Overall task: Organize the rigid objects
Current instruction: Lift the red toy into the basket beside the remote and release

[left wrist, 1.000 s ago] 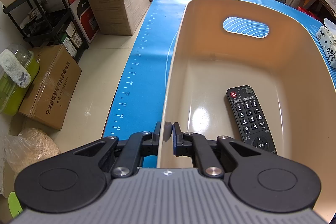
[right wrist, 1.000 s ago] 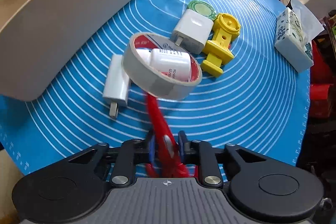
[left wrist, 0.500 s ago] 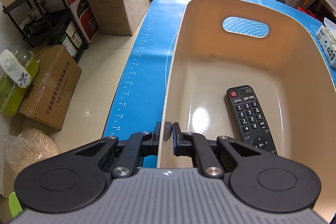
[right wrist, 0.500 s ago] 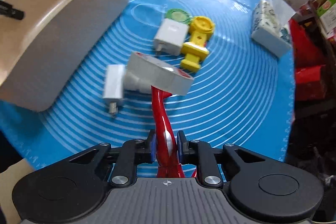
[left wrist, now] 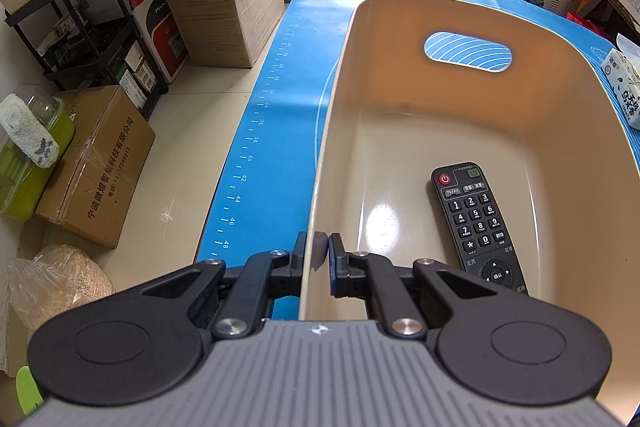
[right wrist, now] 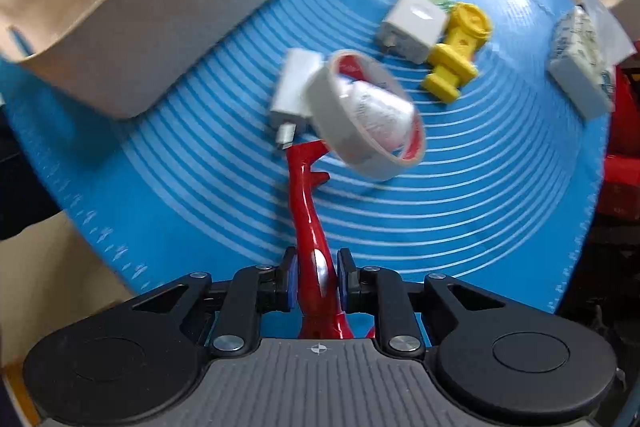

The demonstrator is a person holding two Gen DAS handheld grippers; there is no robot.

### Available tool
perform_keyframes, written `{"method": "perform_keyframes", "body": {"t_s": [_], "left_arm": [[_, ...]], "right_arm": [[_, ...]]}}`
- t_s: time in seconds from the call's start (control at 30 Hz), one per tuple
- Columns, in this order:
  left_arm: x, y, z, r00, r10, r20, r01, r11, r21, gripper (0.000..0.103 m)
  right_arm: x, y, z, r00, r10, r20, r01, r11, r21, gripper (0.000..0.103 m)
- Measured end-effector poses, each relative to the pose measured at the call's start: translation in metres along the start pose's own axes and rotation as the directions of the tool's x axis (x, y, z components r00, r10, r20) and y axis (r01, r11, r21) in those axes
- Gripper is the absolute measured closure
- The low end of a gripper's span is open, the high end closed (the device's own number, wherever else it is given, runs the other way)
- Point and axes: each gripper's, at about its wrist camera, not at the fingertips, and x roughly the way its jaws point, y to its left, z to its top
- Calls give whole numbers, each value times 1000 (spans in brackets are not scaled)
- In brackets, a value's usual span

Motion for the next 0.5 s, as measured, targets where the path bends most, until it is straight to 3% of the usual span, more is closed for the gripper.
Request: {"method": "perform_keyframes", "body": {"t_s": [0.3, 0.5], "left_arm": [[0, 0, 0, 1000, 0, 0, 0, 1000, -1, 92], [0, 0, 0, 1000, 0, 0, 0, 1000, 0, 92]], "right_arm": [[-41, 11, 10, 992, -21, 124, 24, 999, -26, 73], [-75, 6, 34, 966, -67, 249, 69, 998, 2, 73]]}}
